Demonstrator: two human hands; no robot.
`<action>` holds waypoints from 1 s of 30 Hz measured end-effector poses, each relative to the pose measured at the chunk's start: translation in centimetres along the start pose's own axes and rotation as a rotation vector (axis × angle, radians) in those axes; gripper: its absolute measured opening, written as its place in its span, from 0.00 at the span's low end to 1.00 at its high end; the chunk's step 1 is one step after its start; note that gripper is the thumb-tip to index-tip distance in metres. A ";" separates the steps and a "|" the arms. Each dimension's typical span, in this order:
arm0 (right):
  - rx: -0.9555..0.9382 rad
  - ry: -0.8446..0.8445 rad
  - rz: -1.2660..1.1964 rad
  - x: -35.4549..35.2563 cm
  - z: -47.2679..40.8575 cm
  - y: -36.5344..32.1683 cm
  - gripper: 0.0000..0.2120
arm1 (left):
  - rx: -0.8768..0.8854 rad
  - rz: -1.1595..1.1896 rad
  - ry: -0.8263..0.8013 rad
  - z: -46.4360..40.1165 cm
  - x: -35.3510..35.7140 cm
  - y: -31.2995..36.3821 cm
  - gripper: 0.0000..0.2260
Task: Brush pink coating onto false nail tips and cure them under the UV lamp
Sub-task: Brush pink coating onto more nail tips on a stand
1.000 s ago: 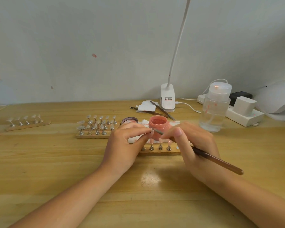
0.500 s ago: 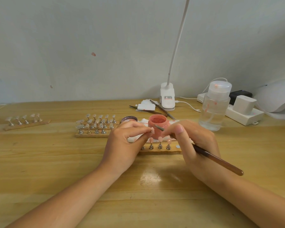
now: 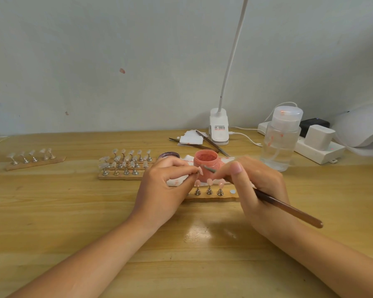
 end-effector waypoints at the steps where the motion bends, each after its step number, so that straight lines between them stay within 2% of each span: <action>1: -0.002 -0.015 0.012 0.2 0.0 0.0 0.23 | -0.004 -0.006 0.000 0.0 0.0 0.0 0.10; 5: 0.009 -0.013 -0.003 0.0 0.2 0.2 0.27 | -0.007 -0.019 -0.006 0.0 0.0 0.1 0.08; 10: -0.028 -0.028 0.063 0.2 -0.1 -0.2 0.21 | -0.020 -0.024 -0.007 0.0 0.0 0.0 0.07; 14: -0.026 -0.005 0.029 -0.2 0.0 0.0 0.27 | -0.018 -0.019 -0.009 0.0 0.0 0.1 0.08; 18: -0.038 -0.026 0.070 0.1 -0.1 -0.1 0.21 | -0.012 -0.023 -0.009 0.0 0.0 0.0 0.08; 22: 0.003 -0.018 0.024 -0.1 0.1 0.3 0.27 | 0.008 -0.018 0.003 0.0 -0.1 0.0 0.09; 26: -0.009 0.000 0.054 0.0 -0.1 0.0 0.21 | 0.015 -0.028 0.003 0.0 0.0 0.0 0.09; 30: -0.014 -0.025 0.056 -0.2 0.2 0.2 0.28 | -0.004 -0.012 0.023 0.0 -0.3 -0.1 0.13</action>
Point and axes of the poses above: each hand's wrist, its own z-axis away from the middle knuckle, its own x-axis out of the palm, y = z × x, the point moved 8 cm from there along -z, towards the middle knuckle, and after that the axes turned 10 degrees about -x, right-handed, at the moved point
